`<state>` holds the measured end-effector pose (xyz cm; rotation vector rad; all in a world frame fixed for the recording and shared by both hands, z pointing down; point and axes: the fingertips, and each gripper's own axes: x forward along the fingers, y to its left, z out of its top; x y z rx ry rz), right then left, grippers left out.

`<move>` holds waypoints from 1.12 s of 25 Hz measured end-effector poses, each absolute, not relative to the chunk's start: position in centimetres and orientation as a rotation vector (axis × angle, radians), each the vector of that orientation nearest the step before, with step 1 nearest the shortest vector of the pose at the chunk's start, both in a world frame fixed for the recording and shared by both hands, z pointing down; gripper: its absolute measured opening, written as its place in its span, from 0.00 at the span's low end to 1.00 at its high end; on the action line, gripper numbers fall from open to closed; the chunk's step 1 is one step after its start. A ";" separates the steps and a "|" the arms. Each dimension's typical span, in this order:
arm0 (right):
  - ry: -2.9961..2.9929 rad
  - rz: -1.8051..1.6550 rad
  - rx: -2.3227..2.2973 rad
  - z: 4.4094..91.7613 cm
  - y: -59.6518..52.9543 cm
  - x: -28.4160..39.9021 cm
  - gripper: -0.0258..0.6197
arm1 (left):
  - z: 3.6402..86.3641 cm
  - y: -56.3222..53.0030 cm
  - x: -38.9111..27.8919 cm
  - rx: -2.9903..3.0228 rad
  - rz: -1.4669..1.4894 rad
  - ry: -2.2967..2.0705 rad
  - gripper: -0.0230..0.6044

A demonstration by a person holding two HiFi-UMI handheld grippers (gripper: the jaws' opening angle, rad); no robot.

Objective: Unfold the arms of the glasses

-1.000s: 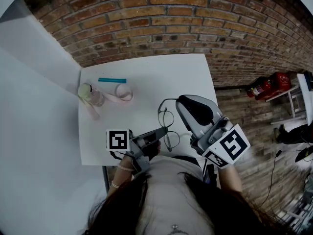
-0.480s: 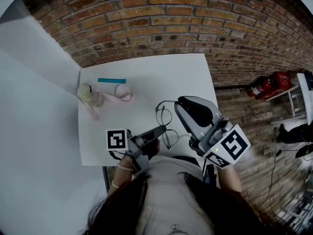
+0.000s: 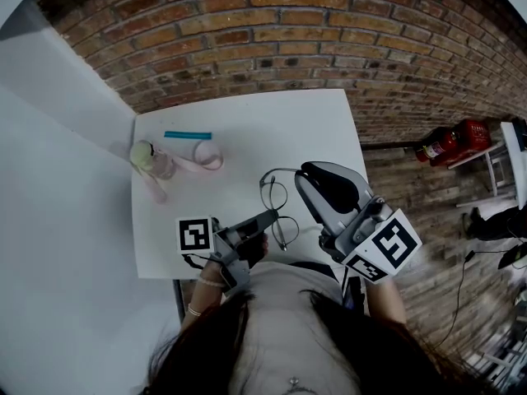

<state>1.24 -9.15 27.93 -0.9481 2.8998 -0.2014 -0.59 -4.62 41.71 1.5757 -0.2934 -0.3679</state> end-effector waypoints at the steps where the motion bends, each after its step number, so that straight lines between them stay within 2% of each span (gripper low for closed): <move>1: 2.897 -0.207 -0.949 28.0 -9.2 1.3 0.11 | 41.7 -4.7 -0.7 1.576 -0.369 -0.297 0.07; 28: 3.028 -0.439 -0.849 32.5 -7.7 -2.0 0.11 | 40.6 -6.2 -2.1 1.645 -0.456 -0.441 0.07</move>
